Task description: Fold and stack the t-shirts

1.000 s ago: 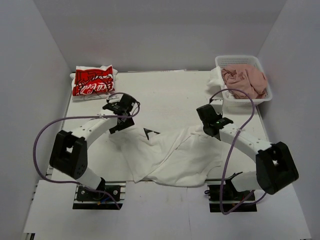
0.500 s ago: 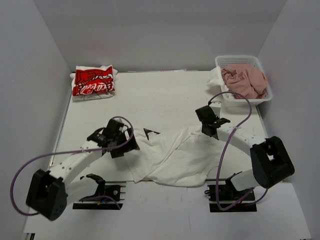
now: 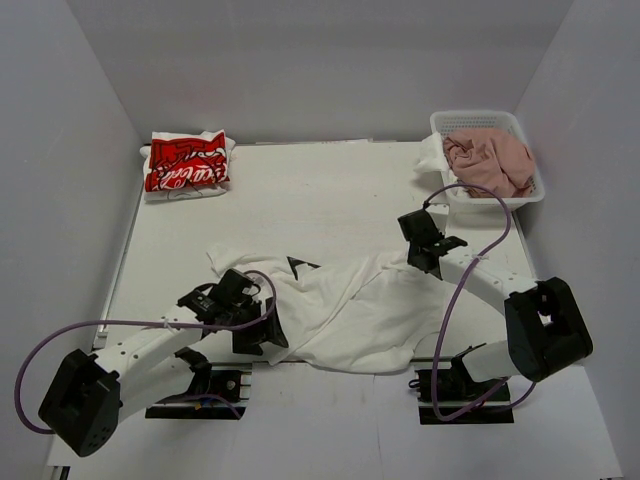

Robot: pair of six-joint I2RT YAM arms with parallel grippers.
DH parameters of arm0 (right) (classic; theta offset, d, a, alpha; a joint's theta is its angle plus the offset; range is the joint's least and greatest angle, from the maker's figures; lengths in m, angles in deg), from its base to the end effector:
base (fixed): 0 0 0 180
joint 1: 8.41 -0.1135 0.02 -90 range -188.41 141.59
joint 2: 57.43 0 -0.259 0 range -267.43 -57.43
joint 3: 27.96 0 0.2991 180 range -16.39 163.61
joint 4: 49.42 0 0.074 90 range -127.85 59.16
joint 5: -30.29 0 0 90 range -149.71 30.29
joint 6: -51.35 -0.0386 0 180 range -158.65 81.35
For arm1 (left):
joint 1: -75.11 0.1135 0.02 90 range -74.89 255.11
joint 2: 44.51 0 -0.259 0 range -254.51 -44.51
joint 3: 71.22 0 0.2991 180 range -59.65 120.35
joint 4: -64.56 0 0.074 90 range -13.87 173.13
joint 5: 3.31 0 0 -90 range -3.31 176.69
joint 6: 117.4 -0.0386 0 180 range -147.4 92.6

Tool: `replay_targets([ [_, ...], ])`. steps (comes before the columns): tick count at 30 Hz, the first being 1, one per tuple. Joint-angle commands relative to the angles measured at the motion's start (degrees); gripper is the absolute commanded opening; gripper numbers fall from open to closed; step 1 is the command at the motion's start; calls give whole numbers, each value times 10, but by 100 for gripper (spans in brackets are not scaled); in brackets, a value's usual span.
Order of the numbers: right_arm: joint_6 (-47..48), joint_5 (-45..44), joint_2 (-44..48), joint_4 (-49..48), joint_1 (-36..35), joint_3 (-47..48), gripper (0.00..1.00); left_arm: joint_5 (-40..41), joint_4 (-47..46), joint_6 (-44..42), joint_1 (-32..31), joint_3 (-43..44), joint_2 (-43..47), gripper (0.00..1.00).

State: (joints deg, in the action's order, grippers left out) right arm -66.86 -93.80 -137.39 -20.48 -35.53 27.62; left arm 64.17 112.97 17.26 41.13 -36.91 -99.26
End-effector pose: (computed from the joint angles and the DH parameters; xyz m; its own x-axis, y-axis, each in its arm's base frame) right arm 0.2863 0.1223 0.1601 -0.6666 0.0984 -0.7389 0.2673 0.9569 -0.1137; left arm 0.1496 -0.1186 0.1183 -0.9935 -0.1134 -0.0056 -0.0949 0.8563 -0.5077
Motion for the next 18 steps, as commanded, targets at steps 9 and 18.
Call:
replay_targets([
  [9,-8,4,9,-14,14,-6,0,0,-28,16,-57,-30,-69,51],
  [18,-4,8,39,-11,21,-9,0,35,23,4,-81,84,-28,0],
])
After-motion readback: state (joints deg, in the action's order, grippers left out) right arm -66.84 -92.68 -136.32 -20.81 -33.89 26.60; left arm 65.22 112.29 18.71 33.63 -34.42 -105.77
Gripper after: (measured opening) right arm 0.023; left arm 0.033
